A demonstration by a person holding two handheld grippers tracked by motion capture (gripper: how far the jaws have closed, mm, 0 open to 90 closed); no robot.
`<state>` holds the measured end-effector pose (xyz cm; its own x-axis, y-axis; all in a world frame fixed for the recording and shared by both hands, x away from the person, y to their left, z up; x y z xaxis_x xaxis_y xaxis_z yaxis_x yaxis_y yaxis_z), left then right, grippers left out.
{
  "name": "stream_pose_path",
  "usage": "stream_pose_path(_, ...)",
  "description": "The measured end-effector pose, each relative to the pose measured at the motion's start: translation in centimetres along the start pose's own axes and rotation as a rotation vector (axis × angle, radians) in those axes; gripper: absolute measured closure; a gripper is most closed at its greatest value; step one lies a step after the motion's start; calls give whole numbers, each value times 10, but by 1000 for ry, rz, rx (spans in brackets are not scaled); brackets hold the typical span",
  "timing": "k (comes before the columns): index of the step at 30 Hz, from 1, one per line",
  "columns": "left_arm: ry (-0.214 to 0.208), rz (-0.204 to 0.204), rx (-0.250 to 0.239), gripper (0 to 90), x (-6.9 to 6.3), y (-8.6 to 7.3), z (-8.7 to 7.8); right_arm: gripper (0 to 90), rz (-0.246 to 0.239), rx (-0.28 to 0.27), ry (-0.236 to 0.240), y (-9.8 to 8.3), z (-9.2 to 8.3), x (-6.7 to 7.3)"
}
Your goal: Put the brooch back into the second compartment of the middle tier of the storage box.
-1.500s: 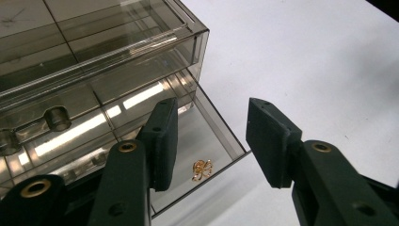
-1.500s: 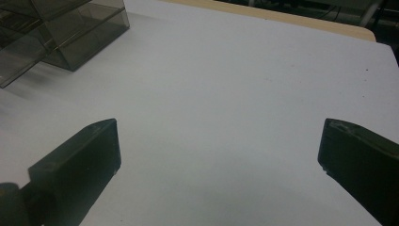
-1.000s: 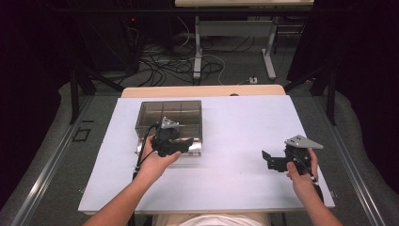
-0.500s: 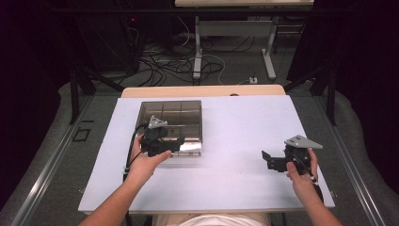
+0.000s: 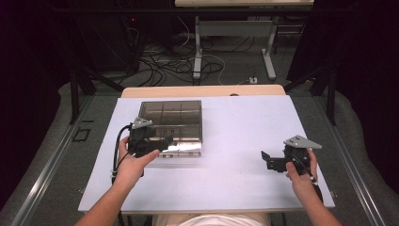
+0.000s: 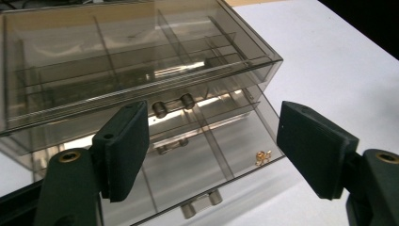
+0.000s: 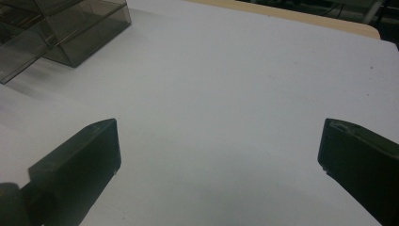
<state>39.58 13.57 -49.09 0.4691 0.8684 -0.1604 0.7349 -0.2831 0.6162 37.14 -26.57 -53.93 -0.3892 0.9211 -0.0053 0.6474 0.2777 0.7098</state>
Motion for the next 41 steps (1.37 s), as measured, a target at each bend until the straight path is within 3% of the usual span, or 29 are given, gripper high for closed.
stream_pose_path(3,0,-30,-20,212,6,-2,-5,0,1,0,3,0,0,0)
stream_pose_path(7,10,-34,-24,164,12,-6,-8,0,0,0,0,0,0,0)
stream_pose_path(12,24,-57,-37,157,24,-14,-15,0,-1,1,-2,0,0,0)
stream_pose_path(15,53,-76,-41,154,37,-21,-17,0,1,1,2,0,0,1)
stream_pose_path(24,41,-138,-59,40,54,-39,-19,0,3,1,0,0,1,1)
stream_pose_path(28,32,-139,-67,4,59,-47,-20,0,4,1,0,0,1,1)
stream_pose_path(41,43,-170,-120,5,77,-63,-23,0,7,7,-1,-2,3,-1)
Point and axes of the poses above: each handheld gripper's, and its own axes: z roughly forward along the jaws, y roughly out of its top, x roughly to its left, the point moved 7 cm from there along z, roughly forward along the jaws, and after that the axes turned 14 degrees about x, right-handed, at the moved point
